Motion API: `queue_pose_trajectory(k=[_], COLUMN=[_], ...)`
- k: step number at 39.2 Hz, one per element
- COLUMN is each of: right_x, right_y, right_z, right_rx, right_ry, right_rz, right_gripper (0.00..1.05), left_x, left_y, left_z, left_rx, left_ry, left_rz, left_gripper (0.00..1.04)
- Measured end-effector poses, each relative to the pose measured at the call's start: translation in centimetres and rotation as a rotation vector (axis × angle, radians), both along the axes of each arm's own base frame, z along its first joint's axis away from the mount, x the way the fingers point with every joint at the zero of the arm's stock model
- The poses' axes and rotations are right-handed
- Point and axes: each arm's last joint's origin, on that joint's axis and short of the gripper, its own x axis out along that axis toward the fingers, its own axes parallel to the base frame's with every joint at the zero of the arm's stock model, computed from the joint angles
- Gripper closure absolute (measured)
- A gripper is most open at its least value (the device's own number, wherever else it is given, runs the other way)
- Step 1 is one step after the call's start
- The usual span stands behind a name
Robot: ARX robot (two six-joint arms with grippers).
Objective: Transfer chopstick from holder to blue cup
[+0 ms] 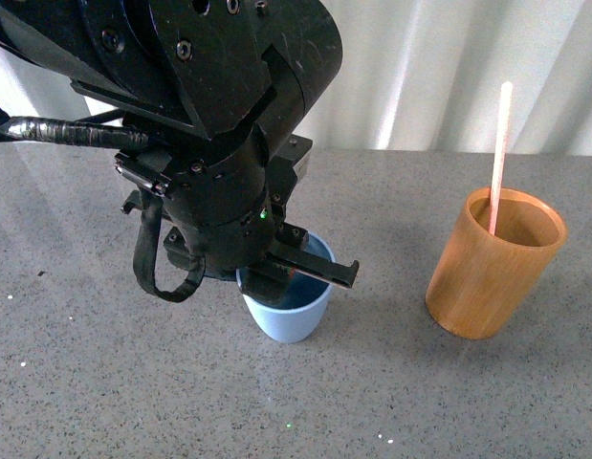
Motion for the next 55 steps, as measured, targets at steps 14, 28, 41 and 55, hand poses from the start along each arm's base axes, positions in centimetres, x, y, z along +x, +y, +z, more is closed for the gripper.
queue_pose_trajectory(k=[14, 28, 41, 55], right_x=[0.0, 0.0, 0.0, 0.0], right_y=[0.0, 0.0, 0.0, 0.0], right_z=[0.0, 0.0, 0.0, 0.0], right_rx=[0.0, 0.0, 0.0, 0.0], right_ry=[0.0, 0.0, 0.0, 0.0], right_rz=[0.0, 0.0, 0.0, 0.0], right_gripper=[0.1, 0.1, 0.1, 0.1], left_x=[1.0, 1.9, -4.6, -7.1], left_y=[1.6, 6.2, 15.5, 16.2], left_z=[1.0, 7.7, 13.6, 11.8], left_rx=[-0.084, -0.177, -0.254, -0.323], left_ry=[-0.013, -0.176, -0.908, -1.027], left_rz=[0.092, 0.17, 0.427, 0.289], left_gripper=[0.27, 0.07, 0.07, 0.23])
